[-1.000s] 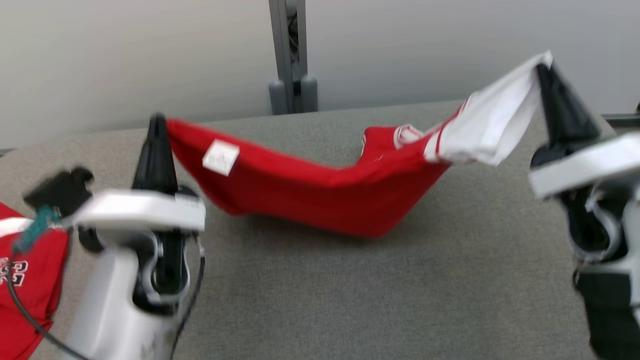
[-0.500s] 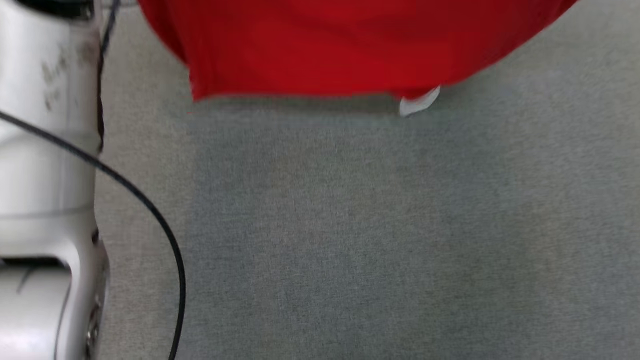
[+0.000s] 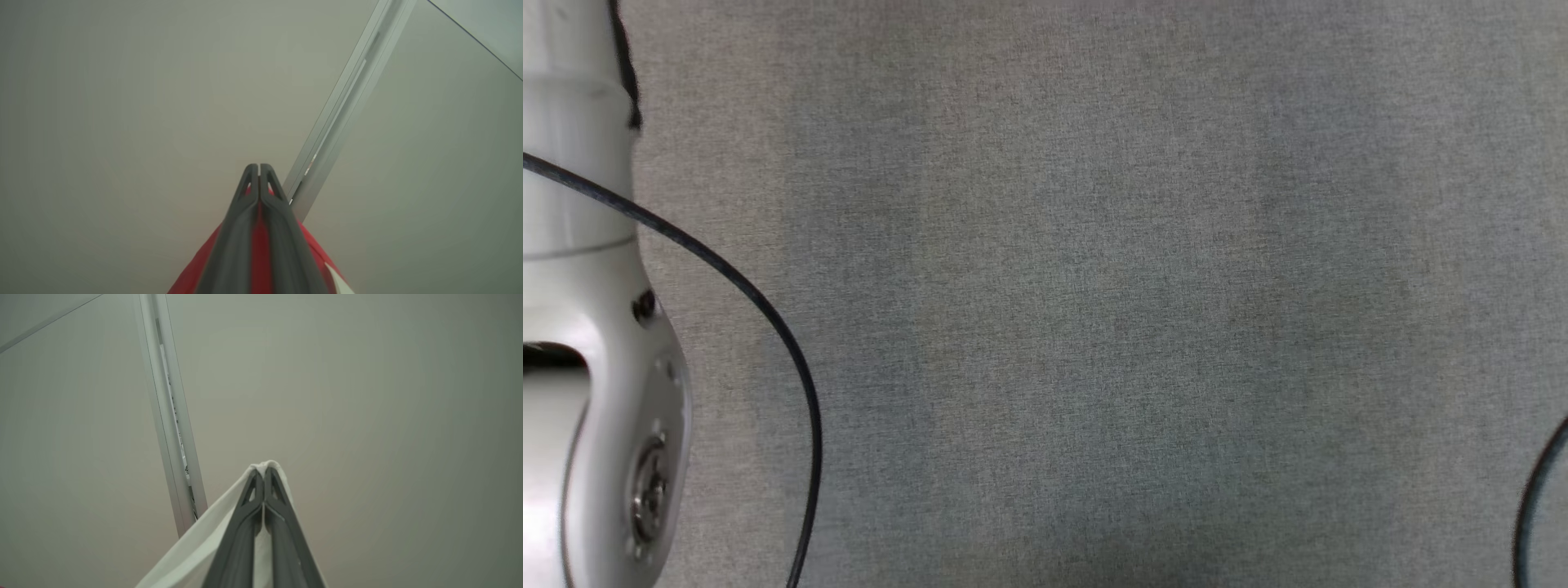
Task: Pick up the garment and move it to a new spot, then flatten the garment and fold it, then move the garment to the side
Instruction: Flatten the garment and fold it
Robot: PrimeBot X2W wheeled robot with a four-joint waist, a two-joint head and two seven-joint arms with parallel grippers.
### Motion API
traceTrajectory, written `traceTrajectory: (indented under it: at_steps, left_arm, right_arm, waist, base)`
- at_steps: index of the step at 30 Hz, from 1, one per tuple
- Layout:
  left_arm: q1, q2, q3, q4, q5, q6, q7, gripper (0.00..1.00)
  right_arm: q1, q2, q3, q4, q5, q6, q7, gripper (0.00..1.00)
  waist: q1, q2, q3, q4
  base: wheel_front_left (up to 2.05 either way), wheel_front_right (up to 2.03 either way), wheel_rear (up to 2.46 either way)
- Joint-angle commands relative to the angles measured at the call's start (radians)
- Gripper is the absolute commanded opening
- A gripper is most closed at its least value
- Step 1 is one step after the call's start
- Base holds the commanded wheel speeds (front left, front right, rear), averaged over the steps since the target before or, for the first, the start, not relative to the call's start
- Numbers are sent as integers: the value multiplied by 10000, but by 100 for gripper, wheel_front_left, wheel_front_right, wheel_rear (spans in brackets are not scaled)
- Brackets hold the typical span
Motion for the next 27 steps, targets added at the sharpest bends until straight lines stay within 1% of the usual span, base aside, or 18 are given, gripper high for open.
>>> traceTrajectory:
  at_steps: [1, 5, 8, 16, 19, 24, 27]
  left_arm:
    - [254, -3, -199, 183, -167, -134, -19, 0]
    - [1110, 33, -573, 882, -464, -108, -21, 0]
    - [1692, 16, -749, 1255, -519, -84, -22, 0]
    - [3493, 9, -1269, 2156, -238, -370, -23, 0]
    - [4194, 12, -1575, 2428, 124, -512, -23, 0]
    - [5444, 19, -2025, 2854, 1054, -630, -23, 0]
    - [5972, 12, -2151, 3001, 1357, -667, -22, 0]
  right_arm:
    - [330, -130, 107, 34, 202, 5, -16, 0]
    - [1509, -100, 760, 310, 653, 5, -18, 0]
    - [2369, -218, 1210, 450, 1117, 5, -18, 0]
    - [4792, -427, 1821, 763, 2444, 5, -20, 0]
    - [5692, -533, 2196, 853, 2787, 5, -21, 0]
    - [7009, -725, 2804, 1256, 3620, 5, -20, 0]
    - [7466, -747, 3106, 1455, 3974, 5, 61, 0]
  waist:
    - [-1, 0, 145, -38]
    - [-1, 0, 222, -35]
    - [-1, 0, 178, -1]
    - [-1, 0, -566, 68]
    - [-1, 0, -956, 55]
    - [-1, 0, -1731, 33]
    - [-1, 0, -2051, -1]
  base:
    - [0, 0, 0]
    - [0, 0, 0]
    - [0, 0, 0]
    - [0, 0, 0]
    - [0, 0, 0]
    - [0, 0, 0]
    - [0, 0, 0]
